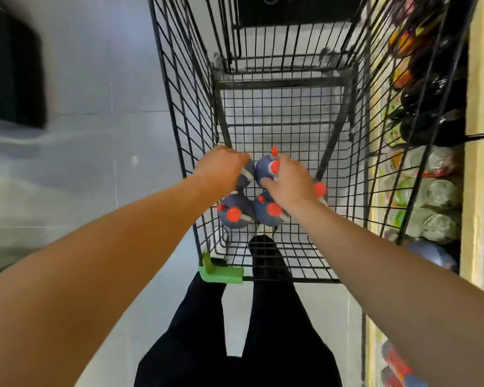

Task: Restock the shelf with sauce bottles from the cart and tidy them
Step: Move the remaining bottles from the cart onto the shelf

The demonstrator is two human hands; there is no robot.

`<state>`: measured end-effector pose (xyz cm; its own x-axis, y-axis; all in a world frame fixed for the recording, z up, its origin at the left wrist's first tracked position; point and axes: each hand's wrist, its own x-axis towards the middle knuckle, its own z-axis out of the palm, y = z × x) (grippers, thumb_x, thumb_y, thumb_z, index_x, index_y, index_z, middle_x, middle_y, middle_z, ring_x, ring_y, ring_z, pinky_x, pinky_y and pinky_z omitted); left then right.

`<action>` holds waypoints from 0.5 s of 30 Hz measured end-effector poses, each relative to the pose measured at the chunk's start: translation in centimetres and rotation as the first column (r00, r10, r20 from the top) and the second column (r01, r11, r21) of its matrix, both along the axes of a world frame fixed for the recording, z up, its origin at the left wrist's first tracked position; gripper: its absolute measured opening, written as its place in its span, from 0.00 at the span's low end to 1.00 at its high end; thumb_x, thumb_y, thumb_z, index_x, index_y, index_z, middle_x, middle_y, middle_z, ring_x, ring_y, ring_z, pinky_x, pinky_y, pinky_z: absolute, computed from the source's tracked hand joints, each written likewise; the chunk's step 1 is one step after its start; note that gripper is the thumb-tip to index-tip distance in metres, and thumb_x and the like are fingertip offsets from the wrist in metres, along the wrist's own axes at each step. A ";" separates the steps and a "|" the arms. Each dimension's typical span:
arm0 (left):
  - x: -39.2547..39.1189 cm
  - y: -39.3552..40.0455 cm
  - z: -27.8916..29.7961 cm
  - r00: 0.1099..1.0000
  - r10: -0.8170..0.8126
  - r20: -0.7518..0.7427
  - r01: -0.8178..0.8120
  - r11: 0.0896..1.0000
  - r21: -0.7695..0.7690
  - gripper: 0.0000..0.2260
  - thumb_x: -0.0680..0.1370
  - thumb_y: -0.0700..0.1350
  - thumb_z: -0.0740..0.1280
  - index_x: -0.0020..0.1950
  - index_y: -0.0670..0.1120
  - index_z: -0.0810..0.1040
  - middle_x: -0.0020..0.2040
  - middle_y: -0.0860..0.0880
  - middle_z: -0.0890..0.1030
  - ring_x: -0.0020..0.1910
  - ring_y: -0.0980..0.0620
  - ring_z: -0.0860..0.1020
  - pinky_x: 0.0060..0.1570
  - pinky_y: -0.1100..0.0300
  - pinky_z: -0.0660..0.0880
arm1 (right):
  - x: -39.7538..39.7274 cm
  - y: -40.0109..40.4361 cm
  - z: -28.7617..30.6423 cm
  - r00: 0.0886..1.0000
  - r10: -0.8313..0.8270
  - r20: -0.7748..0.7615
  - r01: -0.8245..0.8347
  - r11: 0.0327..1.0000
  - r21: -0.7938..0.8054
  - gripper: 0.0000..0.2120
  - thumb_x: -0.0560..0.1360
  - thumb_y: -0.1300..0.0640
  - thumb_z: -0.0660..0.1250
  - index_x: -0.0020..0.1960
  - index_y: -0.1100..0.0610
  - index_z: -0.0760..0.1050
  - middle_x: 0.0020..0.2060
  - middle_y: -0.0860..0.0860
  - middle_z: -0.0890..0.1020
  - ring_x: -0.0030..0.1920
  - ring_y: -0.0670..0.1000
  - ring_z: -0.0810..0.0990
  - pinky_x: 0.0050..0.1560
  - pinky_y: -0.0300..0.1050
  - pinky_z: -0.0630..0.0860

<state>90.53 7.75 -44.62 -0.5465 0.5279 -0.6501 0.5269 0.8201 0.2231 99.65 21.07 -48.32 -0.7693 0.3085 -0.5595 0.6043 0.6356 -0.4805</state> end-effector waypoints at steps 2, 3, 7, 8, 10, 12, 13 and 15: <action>-0.5 0.4 -0.5 1.000 -0.010 0.021 0.011 0.999 -0.045 0.16 0.74 0.49 0.69 0.62 0.55 0.75 0.54 0.45 0.77 0.58 0.44 0.73 0.47 0.56 0.68 | -0.4 -0.5 -0.9 0.999 -0.043 -0.009 0.043 0.998 0.043 0.22 0.72 0.55 0.71 0.64 0.57 0.69 0.54 0.56 0.79 0.55 0.58 0.78 0.52 0.50 0.73; -0.6 0.6 -0.7 1.000 -0.006 0.020 0.007 0.998 -0.061 0.15 0.75 0.49 0.69 0.61 0.55 0.75 0.54 0.46 0.76 0.57 0.44 0.73 0.46 0.56 0.67 | -0.6 -0.6 -1.2 0.998 -0.067 -0.021 0.069 0.996 0.060 0.21 0.73 0.56 0.70 0.63 0.57 0.69 0.52 0.56 0.79 0.53 0.59 0.78 0.51 0.51 0.74; -0.9 0.6 -1.2 1.000 0.000 -0.011 0.000 1.000 -0.029 0.13 0.75 0.46 0.67 0.60 0.52 0.74 0.48 0.45 0.76 0.53 0.42 0.77 0.42 0.57 0.68 | -1.2 -0.7 -1.7 0.988 -0.143 -0.059 0.148 0.984 0.094 0.14 0.75 0.60 0.66 0.60 0.57 0.70 0.48 0.56 0.81 0.50 0.60 0.80 0.49 0.54 0.77; -0.8 0.4 -1.1 0.999 0.021 -0.035 -0.022 1.000 -0.022 0.13 0.76 0.45 0.66 0.61 0.51 0.74 0.48 0.45 0.76 0.52 0.41 0.77 0.42 0.56 0.69 | -1.2 -0.5 -1.5 0.983 -0.168 -0.073 0.174 0.980 0.094 0.14 0.75 0.61 0.65 0.60 0.56 0.71 0.48 0.57 0.81 0.50 0.60 0.80 0.49 0.53 0.77; -0.8 -0.1 -0.8 0.992 0.082 -0.098 -0.083 0.997 -0.004 0.13 0.76 0.43 0.65 0.61 0.51 0.74 0.49 0.44 0.78 0.50 0.40 0.78 0.42 0.54 0.73 | -1.2 0.0 -0.5 0.964 -0.244 -0.106 0.252 0.965 0.075 0.14 0.74 0.62 0.66 0.59 0.55 0.73 0.48 0.56 0.81 0.49 0.60 0.80 0.49 0.51 0.77; -0.6 -0.5 0.0 0.982 0.135 -0.129 -0.129 0.990 0.051 0.13 0.75 0.43 0.66 0.59 0.51 0.75 0.47 0.44 0.79 0.48 0.40 0.78 0.42 0.52 0.75 | -0.8 0.5 1.4 0.945 -0.299 -0.134 0.310 0.948 0.071 0.15 0.73 0.61 0.68 0.59 0.53 0.73 0.47 0.54 0.81 0.49 0.58 0.80 0.48 0.49 0.77; -0.6 -0.8 0.8 0.978 0.155 -0.138 -0.143 0.985 0.096 0.12 0.75 0.44 0.66 0.58 0.50 0.75 0.45 0.45 0.79 0.47 0.40 0.78 0.41 0.52 0.75 | -0.4 0.8 2.8 0.932 -0.323 -0.161 0.337 0.939 0.069 0.15 0.73 0.60 0.69 0.59 0.52 0.73 0.48 0.54 0.82 0.49 0.57 0.80 0.48 0.47 0.76; -0.6 -1.2 3.3 0.968 0.193 -0.162 -0.160 0.967 0.201 0.10 0.75 0.47 0.66 0.56 0.50 0.77 0.43 0.46 0.80 0.45 0.42 0.79 0.40 0.53 0.76 | 0.3 1.4 6.2 0.898 -0.368 -0.242 0.388 0.921 0.042 0.15 0.73 0.60 0.70 0.58 0.51 0.74 0.47 0.51 0.81 0.50 0.55 0.79 0.48 0.43 0.72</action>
